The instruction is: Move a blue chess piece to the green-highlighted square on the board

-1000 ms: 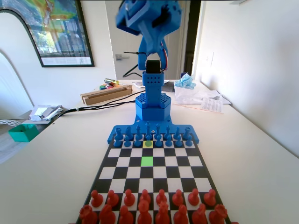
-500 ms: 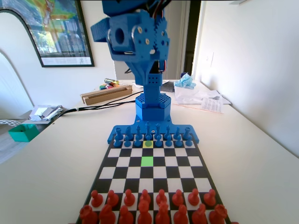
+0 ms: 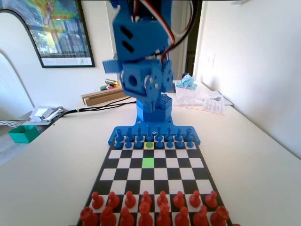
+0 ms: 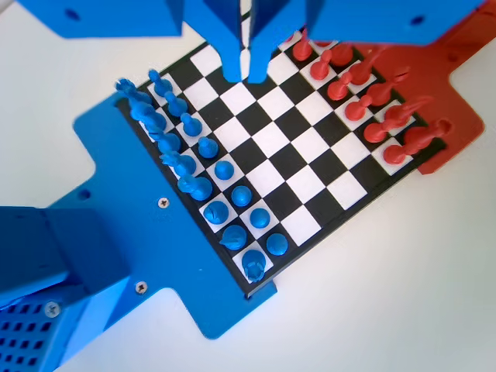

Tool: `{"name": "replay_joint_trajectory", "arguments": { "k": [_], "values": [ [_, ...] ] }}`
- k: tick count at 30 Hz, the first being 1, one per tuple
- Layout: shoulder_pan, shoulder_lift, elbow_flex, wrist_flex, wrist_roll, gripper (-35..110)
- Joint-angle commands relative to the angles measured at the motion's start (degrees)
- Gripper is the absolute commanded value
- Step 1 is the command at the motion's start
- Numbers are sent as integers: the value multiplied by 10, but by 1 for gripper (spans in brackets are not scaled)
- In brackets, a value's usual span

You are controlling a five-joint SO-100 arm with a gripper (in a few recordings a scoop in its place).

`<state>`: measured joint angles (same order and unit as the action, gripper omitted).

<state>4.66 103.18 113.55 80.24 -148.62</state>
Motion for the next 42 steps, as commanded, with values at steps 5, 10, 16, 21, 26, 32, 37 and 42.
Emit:
{"name": "replay_joint_trajectory", "arguments": {
  "k": [5,10,16,21,26,32,37,42],
  "values": [
    [-6,16,70,-95,-12,10],
    [-8,18,103,-132,-7,10],
    [-4,18,141,-177,-8,11],
    [-3,18,172,-208,-12,11],
    [-4,17,190,-225,-12,11],
    [-4,17,221,-257,-19,11],
    [-1,17,249,-284,-27,11],
    [8,18,263,-296,-36,11]
  ]
}}
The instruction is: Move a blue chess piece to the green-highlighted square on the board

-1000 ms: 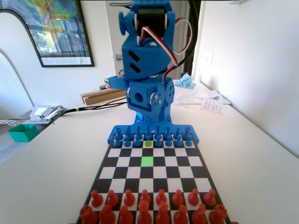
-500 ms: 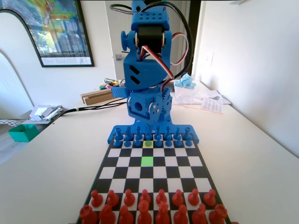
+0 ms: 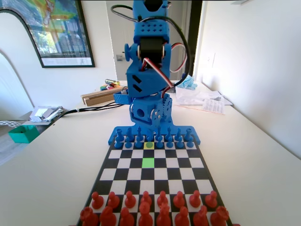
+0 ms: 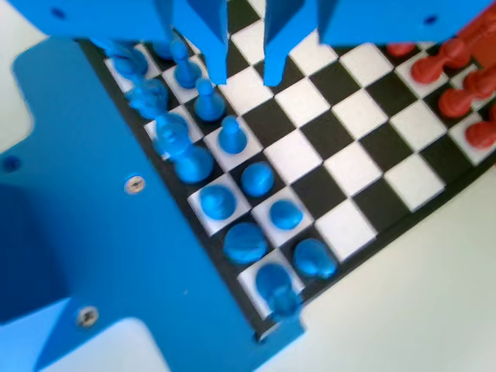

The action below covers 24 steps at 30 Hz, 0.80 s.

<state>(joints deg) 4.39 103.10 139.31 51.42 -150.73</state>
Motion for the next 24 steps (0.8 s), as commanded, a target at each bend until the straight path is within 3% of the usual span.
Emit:
{"name": "replay_joint_trajectory", "arguments": {
  "k": [1,24],
  "values": [
    [12,18,6,-9,-17,11],
    [29,-9,61,-102,-36,11]
  ]
}}
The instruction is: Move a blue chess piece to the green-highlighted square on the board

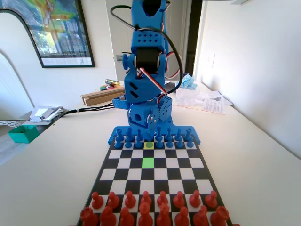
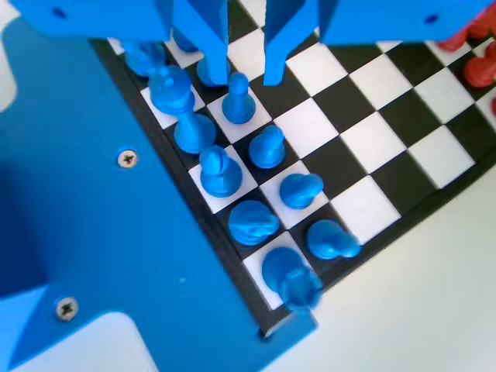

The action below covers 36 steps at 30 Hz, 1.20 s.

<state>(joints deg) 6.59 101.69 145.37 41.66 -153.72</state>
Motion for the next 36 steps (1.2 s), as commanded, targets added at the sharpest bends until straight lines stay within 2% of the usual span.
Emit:
{"name": "replay_joint_trajectory", "arguments": {
  "k": [1,36],
  "values": [
    [8,4,3,-9,-7,11],
    [-6,-12,62,-107,-10,10]
  ]
}}
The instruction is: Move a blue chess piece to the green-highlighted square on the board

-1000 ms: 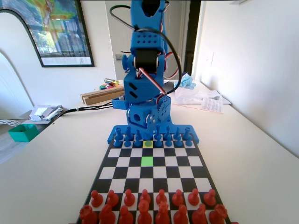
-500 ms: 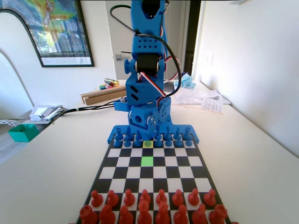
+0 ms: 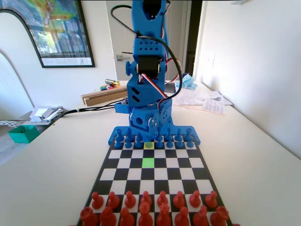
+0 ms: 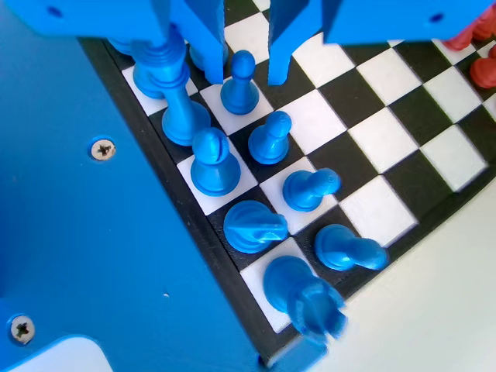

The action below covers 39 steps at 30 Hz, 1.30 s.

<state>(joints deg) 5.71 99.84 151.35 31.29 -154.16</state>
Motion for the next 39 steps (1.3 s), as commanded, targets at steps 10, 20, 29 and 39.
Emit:
{"name": "replay_joint_trajectory", "arguments": {
  "k": [10,20,29,39],
  "values": [
    [1,-21,-4,-20,-2,10],
    [3,-26,4,-45,-6,1],
    [5,-26,25,-75,-7,1],
    [4,-25,20,-76,4,1]
  ]
}}
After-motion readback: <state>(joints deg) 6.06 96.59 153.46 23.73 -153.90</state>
